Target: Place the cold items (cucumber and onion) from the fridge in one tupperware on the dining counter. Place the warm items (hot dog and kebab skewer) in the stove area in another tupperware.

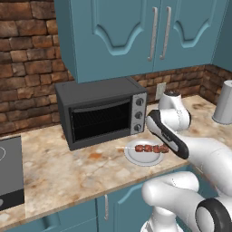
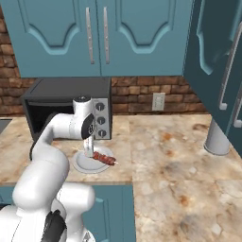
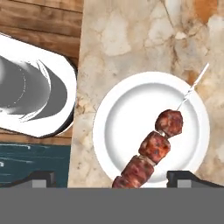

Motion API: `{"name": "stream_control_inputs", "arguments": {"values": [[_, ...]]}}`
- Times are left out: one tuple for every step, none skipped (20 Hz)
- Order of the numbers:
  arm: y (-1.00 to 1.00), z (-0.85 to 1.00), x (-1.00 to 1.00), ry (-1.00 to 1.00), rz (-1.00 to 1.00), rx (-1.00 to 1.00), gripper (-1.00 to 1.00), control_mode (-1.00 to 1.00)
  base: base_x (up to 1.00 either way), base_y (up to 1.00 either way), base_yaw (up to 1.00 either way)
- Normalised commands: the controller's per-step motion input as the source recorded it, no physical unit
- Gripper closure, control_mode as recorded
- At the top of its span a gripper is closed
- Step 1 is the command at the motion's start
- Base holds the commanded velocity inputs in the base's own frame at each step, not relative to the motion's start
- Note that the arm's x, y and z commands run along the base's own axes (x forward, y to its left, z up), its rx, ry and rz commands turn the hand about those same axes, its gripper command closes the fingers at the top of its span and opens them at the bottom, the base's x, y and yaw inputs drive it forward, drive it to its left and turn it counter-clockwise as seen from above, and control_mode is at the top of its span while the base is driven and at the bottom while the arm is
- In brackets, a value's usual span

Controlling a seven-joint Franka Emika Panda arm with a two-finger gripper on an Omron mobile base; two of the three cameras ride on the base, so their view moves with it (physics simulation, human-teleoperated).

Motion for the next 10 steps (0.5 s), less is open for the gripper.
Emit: {"name": "stream_control_inputs", "arguments": {"values": [[0.00, -0.35, 0.00, -0.23, -0.31, 0.34, -1.00, -1.00, 0.00, 0.00, 0.00], [-0.08, -0.52, 0.00, -0.33, -0.31, 0.32, -1.00, -1.00, 0.00, 0.00, 0.00], [0.00, -0.63, 0.00, -0.27, -0.29, 0.23, -1.00, -1.00, 0.00, 0.00, 0.00], [0.00, -0.57, 0.26, -0.15, -0.30, 0.15, -1.00, -1.00, 0.00, 0.00, 0.00], [0.00, -0.61, 0.36, -0.08, -0.32, 0.08, -1.00, -1.00, 0.00, 0.00, 0.00], [0.00, -0.74, 0.31, -0.03, -0.32, 0.03, -1.00, -1.00, 0.00, 0.00, 0.00], [0.06, -0.91, 0.18, 0.00, -0.25, 0.00, -1.00, -1.00, 0.00, 0.00, 0.00], [0.19, -0.89, 0.31, 0.06, -0.19, 0.00, -1.00, -1.00, 0.00, 0.00, 0.00], [0.19, -0.61, 0.66, 0.13, -0.14, 0.00, -1.00, -1.00, 0.00, 0.00, 0.00], [0.26, -0.36, 0.79, 0.09, -0.13, 0.00, -1.00, -1.00, 0.00, 0.00, 0.00]]}}
